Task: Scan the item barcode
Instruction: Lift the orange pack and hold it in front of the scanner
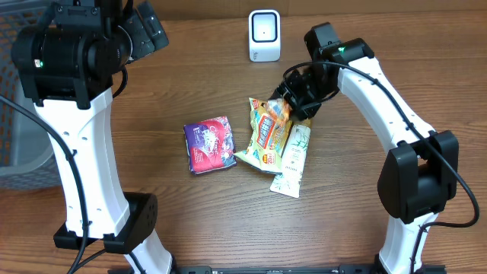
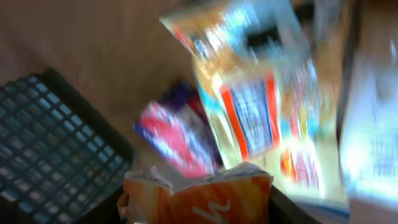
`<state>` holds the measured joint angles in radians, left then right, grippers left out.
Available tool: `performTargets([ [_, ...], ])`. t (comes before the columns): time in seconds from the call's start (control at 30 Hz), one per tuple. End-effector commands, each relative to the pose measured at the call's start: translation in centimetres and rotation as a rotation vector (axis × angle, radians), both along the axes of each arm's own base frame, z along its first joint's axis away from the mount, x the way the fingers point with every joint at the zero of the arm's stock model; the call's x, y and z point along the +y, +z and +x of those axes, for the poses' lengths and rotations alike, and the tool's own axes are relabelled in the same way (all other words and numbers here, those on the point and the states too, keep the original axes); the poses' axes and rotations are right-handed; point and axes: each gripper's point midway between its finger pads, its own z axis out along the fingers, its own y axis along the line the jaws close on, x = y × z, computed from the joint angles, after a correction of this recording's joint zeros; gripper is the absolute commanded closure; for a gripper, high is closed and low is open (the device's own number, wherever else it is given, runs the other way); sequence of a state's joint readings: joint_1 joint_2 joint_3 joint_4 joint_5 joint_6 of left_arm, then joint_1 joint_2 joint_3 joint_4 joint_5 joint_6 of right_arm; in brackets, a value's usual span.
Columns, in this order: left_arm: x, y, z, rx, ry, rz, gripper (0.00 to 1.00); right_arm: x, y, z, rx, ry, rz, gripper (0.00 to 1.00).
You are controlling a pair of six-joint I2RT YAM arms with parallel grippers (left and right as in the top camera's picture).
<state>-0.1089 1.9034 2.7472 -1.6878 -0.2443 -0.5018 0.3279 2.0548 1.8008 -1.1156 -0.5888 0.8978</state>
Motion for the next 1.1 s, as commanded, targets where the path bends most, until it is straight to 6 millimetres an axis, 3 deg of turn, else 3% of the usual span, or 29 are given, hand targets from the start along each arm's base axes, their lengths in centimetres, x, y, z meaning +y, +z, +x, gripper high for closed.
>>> performTargets([
  [0.0, 0.0, -0.3, 0.2, 0.011, -0.002, -0.005, 0.0, -1.1, -0.1, 4.1, -0.392, 0.252, -0.156, 0.49],
  [0.23, 0.0, -0.3, 0.2, 0.011, -0.002, -0.005, 0.0, -1.4, 2.1, 10.6, -0.852, 0.439, -0.387, 0.49],
  [0.47, 0.0, -0.3, 0.2, 0.011, -0.002, -0.005, 0.0, 0.5, 6.1, 16.2, -1.173, 0.374, -0.381, 0.5],
  [0.6, 0.0, -0.3, 0.2, 0.011, -0.002, -0.005, 0.0, 1.4, 7.2, 17.9, -1.278, 0.344, -0.361, 0.44],
  [0.83, 0.0, -0.3, 0.2, 0.011, -0.002, -0.005, 0.0, 4.8, 6.5, 19.0, -1.475, 0.469, -0.235, 0.44],
  [1.07, 0.0, -0.3, 0.2, 0.011, -0.002, -0.005, 0.0, 5.3, 6.1, 22.7, -1.715, 0.36, -0.28, 0.49],
])
